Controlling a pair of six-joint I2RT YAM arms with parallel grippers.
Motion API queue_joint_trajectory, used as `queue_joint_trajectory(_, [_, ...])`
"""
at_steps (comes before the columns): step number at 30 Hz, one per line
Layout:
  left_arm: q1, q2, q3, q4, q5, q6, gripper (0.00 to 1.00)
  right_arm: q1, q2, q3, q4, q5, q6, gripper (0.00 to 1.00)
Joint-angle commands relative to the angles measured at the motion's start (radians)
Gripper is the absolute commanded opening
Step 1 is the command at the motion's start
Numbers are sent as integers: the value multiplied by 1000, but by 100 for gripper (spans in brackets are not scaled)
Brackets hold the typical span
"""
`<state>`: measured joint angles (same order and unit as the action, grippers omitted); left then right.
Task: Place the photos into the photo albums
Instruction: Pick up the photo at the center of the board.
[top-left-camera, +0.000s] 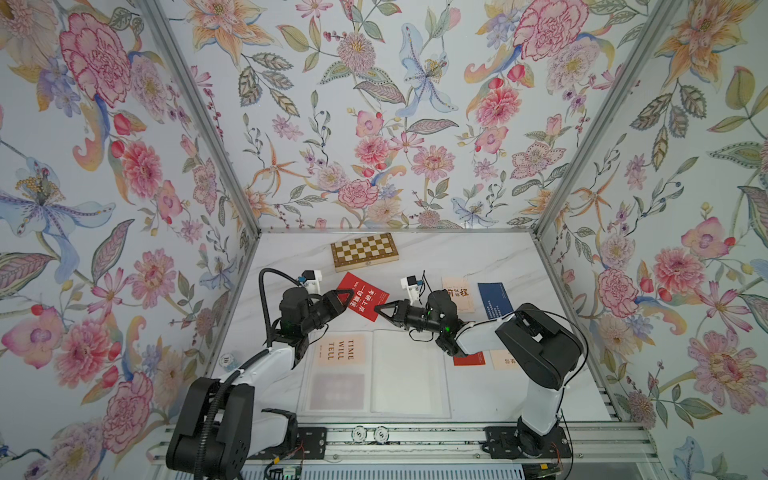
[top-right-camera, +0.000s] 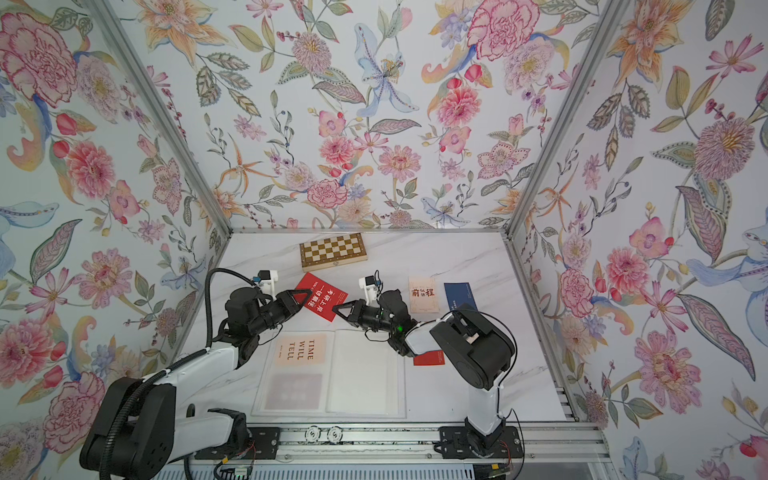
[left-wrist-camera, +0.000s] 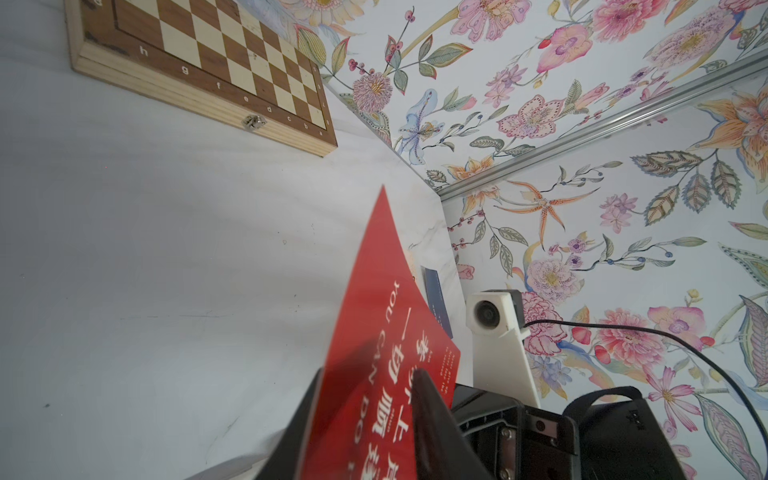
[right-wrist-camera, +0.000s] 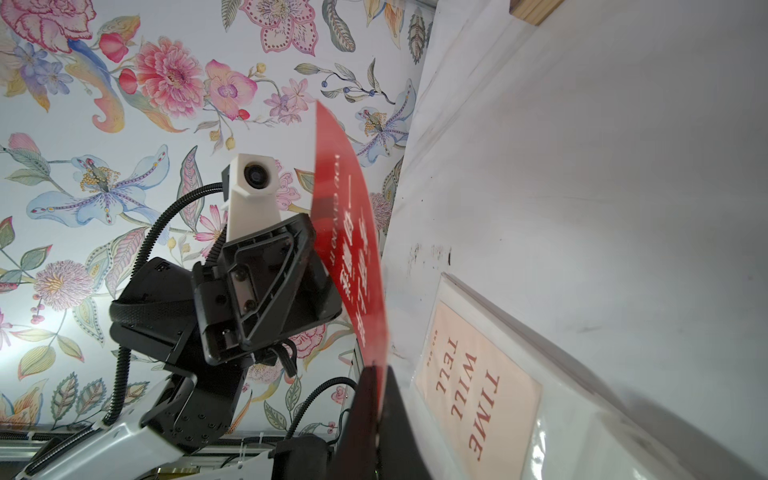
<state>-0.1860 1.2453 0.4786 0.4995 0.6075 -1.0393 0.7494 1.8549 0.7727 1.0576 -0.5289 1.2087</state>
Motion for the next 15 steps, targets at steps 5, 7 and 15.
queue_joint_trajectory(5, [18,-100,68,-430,-146,223,57,11,-179,-25,-292,14,-124,0])
queue_joint_trajectory(7, [17,-129,75,-512,-182,269,57,17,-240,-25,-415,22,-169,0])
queue_joint_trajectory(15, [17,-236,74,-754,-309,384,56,54,-415,11,-860,50,-300,0])
